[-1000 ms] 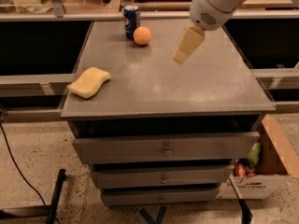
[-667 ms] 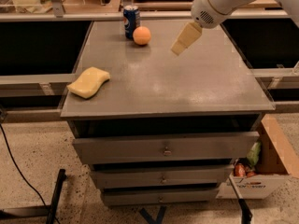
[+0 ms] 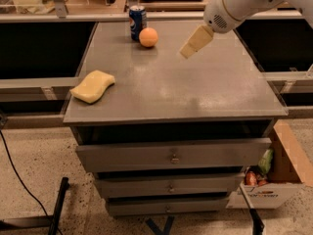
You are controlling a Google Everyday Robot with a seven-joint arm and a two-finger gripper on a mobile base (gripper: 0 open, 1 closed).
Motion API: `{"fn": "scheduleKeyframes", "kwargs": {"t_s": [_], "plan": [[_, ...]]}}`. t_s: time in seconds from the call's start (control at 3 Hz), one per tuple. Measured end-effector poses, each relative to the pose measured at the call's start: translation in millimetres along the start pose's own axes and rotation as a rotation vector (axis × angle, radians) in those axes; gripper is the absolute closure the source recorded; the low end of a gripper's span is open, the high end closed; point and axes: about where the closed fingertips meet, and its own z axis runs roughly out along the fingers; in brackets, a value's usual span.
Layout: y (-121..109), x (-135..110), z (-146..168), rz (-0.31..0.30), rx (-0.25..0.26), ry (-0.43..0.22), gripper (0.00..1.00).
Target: Move orange near sponge
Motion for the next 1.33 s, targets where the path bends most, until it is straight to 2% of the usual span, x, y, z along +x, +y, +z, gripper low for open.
{"fn": "scheduleKeyframes", "kwargs": {"t_s": [0.33,0.67,1.0,1.33], "plan": [[-1,1,20,0.106,-0.02,-0.089,0.0],[-9,2,45,0.223,-0.013,-0.193,0.0],[-20,-6,69,0.272,0.002,-0.279,0.0],[-35,-13,93,0.284,0.025,-0.336,0.0]]}}
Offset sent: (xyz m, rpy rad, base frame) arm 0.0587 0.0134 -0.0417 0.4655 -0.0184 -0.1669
